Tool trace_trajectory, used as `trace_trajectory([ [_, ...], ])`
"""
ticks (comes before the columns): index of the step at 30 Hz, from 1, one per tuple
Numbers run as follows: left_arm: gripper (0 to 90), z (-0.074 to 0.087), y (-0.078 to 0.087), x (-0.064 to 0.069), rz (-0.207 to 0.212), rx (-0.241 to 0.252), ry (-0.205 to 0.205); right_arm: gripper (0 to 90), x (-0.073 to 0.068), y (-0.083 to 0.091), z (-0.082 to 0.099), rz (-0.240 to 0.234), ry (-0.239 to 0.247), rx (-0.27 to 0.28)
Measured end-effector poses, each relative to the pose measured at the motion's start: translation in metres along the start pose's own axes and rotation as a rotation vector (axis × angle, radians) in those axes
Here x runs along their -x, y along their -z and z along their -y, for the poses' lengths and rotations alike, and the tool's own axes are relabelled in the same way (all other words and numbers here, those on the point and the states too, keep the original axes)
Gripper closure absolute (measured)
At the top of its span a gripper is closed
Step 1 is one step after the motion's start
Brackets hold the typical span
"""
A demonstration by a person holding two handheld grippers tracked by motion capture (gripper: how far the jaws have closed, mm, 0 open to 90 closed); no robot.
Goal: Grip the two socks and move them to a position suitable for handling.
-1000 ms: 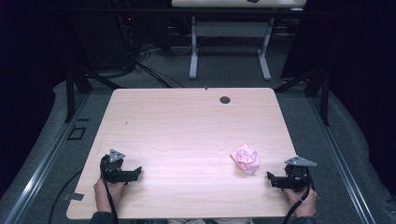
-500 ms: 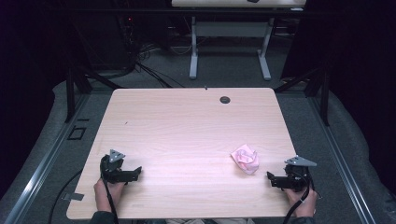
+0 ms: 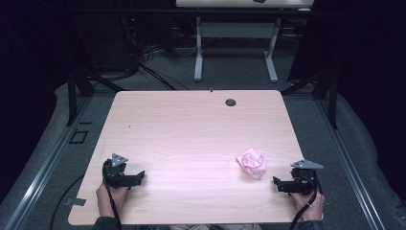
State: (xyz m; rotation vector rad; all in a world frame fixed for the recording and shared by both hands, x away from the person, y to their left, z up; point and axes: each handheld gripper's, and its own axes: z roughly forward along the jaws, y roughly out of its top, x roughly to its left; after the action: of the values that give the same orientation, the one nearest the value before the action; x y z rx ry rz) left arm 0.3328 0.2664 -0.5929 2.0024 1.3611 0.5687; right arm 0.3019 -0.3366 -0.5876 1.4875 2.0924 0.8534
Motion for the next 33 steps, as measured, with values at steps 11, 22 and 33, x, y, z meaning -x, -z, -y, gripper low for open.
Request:
trace_trajectory([
  [11, 1.2, 0.0, 0.0, 0.0, -0.001, 0.001, -0.001, 0.0, -0.004, 0.032, -0.017, -0.08, 0.004, 0.036],
  [22, 1.2, 0.0, 0.0, 0.0, -0.001, 0.001, 0.0, 0.0, -0.022, 0.044, -0.037, -0.118, 0.062, 0.049],
  [33, 1.2, 0.0, 0.0, 0.0, -0.003, 0.001, 0.002, 13.3, -0.052, 0.036, -0.072, -0.197, 0.16, 0.056],
])
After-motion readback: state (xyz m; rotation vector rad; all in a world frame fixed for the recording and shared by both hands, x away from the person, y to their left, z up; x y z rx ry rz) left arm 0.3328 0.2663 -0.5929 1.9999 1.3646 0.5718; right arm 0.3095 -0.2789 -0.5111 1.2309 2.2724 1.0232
